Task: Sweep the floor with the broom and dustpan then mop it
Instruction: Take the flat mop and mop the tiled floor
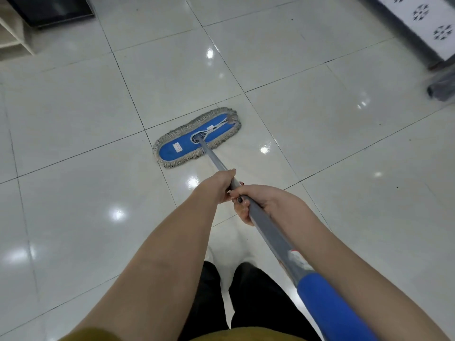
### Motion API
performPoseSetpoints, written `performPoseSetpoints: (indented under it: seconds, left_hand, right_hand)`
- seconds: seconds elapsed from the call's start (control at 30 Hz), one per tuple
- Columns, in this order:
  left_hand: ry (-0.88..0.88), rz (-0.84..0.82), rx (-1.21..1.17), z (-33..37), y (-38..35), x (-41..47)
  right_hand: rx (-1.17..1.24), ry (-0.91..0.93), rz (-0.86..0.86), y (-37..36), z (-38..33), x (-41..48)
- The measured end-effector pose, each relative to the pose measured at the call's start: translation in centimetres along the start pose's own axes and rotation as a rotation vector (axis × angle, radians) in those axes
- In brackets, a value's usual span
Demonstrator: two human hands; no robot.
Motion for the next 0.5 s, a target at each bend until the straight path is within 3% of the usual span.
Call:
performPoseSetpoints:
  seconds: [0.5]
  left_hand:
    - [0.032,0.045,0.126,-9.7,-14.7,-6.3]
  right_hand:
    - [-0.109,-0.084,0.022,14.5,11.0,-7.9]
Point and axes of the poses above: each hand's wrist, its own x-axis towards the middle knuckle, its own y-axis out of the back of the hand, z = x × y, the point moved 8 cm from there along x, towards the middle knuckle, and after that the axes turned 11 degrees about -y, right-handed, at the moved point
